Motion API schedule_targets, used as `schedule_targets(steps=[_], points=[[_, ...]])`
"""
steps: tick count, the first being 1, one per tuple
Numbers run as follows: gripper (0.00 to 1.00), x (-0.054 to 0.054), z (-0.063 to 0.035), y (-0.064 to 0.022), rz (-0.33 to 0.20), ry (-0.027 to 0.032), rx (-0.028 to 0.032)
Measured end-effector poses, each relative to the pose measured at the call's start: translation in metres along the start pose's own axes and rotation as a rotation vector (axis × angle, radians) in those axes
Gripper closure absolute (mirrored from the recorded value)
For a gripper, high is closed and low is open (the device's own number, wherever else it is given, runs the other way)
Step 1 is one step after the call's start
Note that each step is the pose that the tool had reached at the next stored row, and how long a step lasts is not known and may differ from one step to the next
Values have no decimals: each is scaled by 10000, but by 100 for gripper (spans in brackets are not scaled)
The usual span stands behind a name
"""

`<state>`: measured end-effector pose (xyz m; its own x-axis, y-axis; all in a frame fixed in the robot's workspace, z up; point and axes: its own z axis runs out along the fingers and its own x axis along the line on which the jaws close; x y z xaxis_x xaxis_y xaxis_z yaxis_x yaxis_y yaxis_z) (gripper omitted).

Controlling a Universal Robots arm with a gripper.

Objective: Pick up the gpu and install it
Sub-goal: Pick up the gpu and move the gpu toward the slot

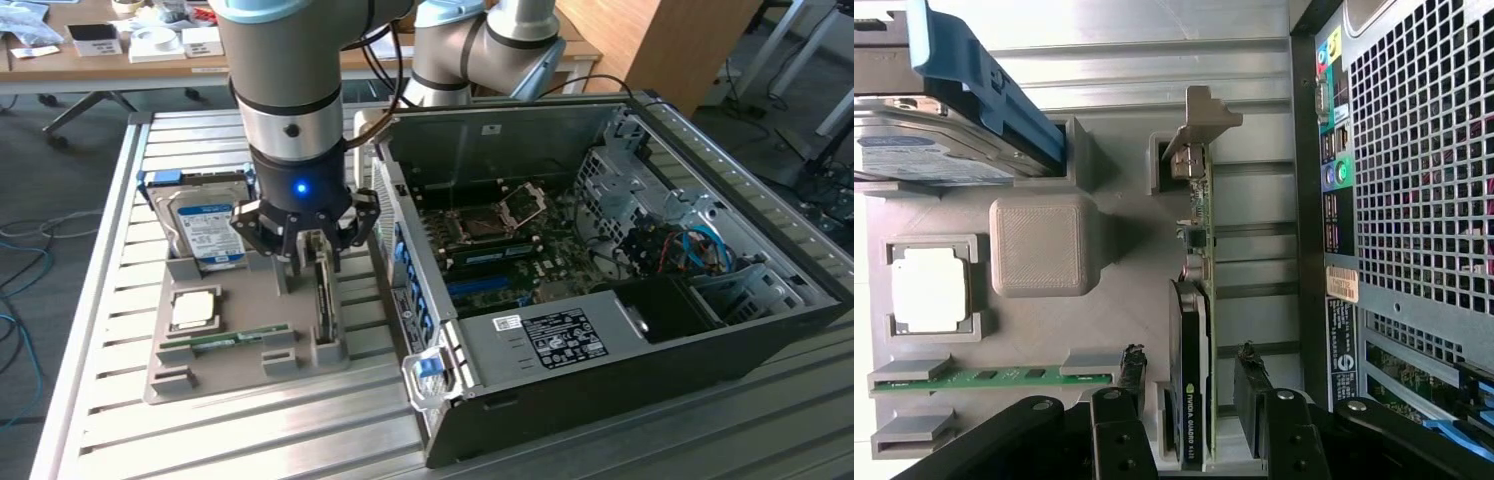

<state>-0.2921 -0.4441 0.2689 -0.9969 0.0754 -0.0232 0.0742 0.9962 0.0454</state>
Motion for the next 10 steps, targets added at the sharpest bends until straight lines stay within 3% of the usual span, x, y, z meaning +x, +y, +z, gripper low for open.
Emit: schedule_targets(steps=[10], points=[[51,1,41,-2,0,0,-1]])
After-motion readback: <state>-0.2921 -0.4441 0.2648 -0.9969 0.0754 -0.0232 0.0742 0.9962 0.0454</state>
